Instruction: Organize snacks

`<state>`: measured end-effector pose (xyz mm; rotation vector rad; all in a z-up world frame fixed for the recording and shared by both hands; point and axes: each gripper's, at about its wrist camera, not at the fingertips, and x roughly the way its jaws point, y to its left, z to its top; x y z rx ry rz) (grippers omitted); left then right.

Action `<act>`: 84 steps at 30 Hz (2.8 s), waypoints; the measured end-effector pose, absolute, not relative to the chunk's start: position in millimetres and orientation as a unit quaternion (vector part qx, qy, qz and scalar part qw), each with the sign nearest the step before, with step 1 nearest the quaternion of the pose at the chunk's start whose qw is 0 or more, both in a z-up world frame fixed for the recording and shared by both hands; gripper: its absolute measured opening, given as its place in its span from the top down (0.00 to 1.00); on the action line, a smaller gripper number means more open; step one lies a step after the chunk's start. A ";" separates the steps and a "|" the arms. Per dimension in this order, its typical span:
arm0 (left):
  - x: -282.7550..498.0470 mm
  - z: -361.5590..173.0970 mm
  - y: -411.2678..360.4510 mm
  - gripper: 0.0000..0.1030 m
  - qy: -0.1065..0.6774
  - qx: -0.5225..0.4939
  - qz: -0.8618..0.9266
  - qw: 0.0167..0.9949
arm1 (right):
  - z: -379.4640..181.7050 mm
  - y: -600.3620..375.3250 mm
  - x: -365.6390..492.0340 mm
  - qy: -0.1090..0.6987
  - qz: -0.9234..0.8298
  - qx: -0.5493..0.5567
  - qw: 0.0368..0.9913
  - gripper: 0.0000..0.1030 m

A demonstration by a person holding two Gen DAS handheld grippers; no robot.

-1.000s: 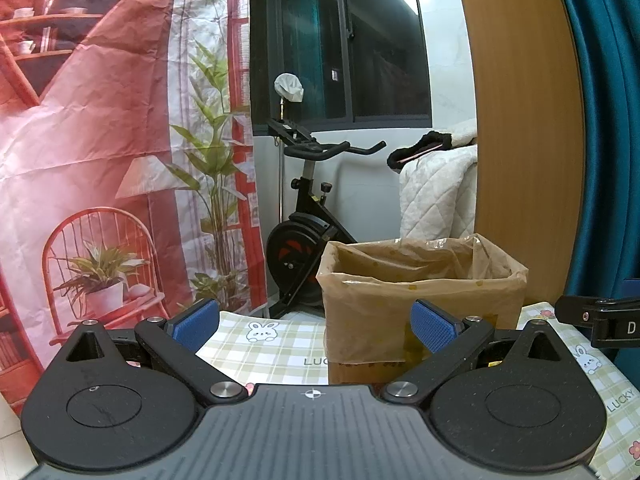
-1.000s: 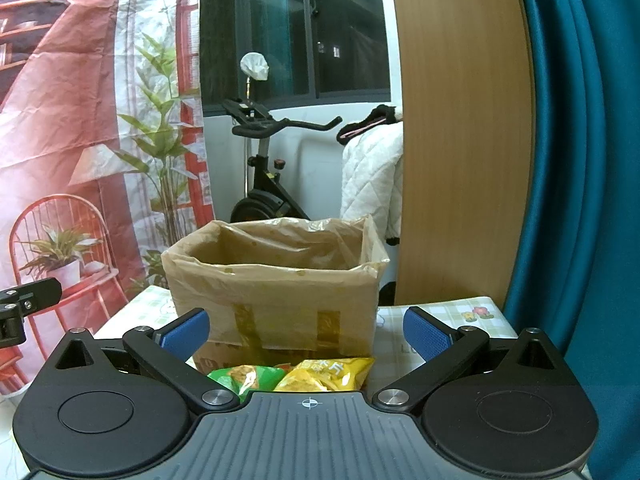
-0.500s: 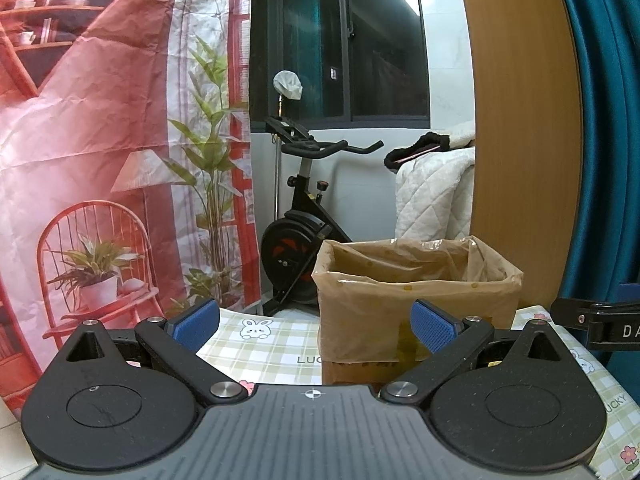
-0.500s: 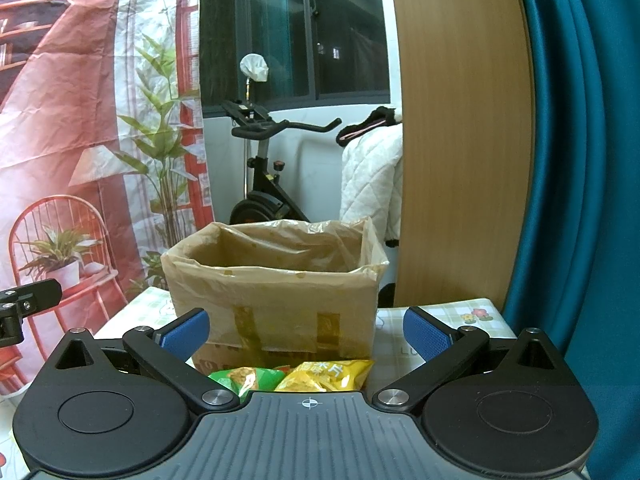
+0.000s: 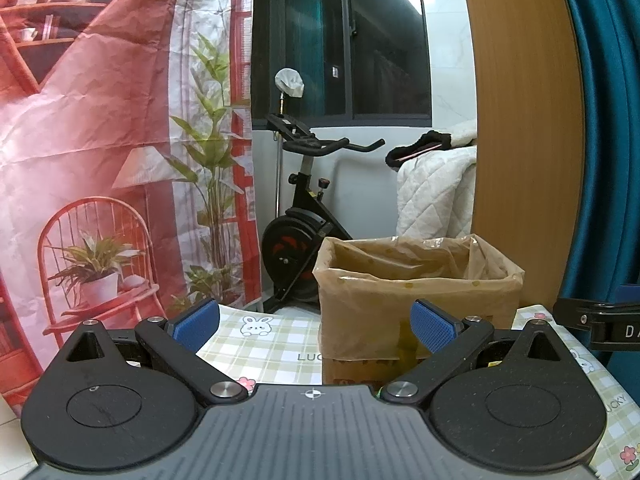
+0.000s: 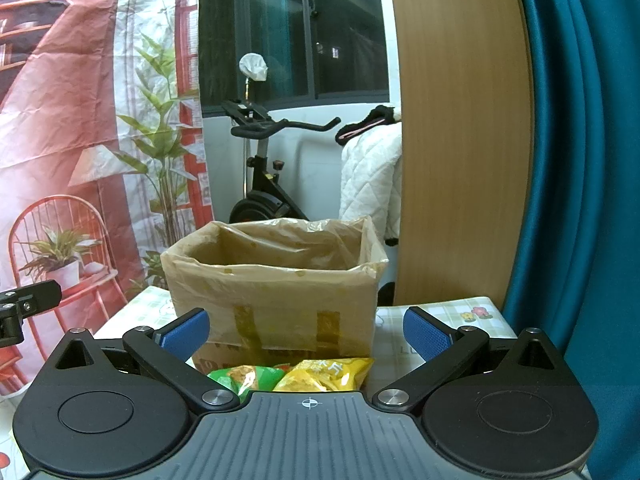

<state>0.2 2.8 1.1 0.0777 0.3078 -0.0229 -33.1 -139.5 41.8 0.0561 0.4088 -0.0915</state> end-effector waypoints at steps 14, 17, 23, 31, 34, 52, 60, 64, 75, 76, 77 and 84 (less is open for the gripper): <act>0.6 0.3 2.9 0.01 0.153 0.039 -0.012 0.987 | 41.7 -141.1 -34.4 0.204 -0.046 0.028 0.978 0.00; 0.6 0.3 2.7 0.01 0.153 0.039 -0.012 0.987 | 41.6 -141.1 -34.3 0.204 -0.046 0.028 0.978 0.00; 0.7 0.1 2.8 0.01 0.153 0.039 -0.012 0.987 | 41.6 -141.1 -34.3 0.204 -0.046 0.028 0.977 0.00; 0.6 -2.2 4.0 0.01 0.154 0.040 -0.010 0.987 | 45.8 -142.3 -37.6 0.205 -0.048 0.029 0.977 0.00; 1.4 -3.9 5.2 0.01 0.157 0.036 -0.011 0.987 | 30.4 -142.6 -31.6 0.207 -0.050 0.030 0.977 0.00; 33.8 -76.9 38.0 0.00 0.212 -0.030 -0.022 0.977 | -38.6 -150.0 -11.1 0.215 -0.045 0.030 0.975 0.00; 49.8 -117.1 53.4 0.04 0.268 -0.043 -0.026 0.962 | -83.0 -141.3 4.3 0.261 -0.033 0.032 0.964 0.00; 55.2 -133.5 51.7 0.08 0.297 -0.025 -0.030 0.954 | -93.3 -142.6 9.9 0.266 -0.030 0.041 0.963 0.00; 58.2 -171.4 60.9 0.09 0.420 -0.144 -0.065 0.894 | -107.7 -150.3 16.9 0.281 -0.021 0.059 0.958 0.00; 59.8 -173.8 61.2 0.09 0.427 -0.151 -0.062 0.889 | -108.8 -150.3 17.1 0.281 -0.020 0.060 0.958 0.00; 61.8 -176.4 61.1 0.09 0.431 -0.156 -0.059 0.887 | -109.7 -150.2 16.9 0.281 -0.018 0.061 0.958 0.00; 70.3 -187.0 41.7 0.09 0.433 -0.128 -0.051 0.891 | -112.1 -152.5 16.3 0.281 -0.016 0.067 0.957 0.00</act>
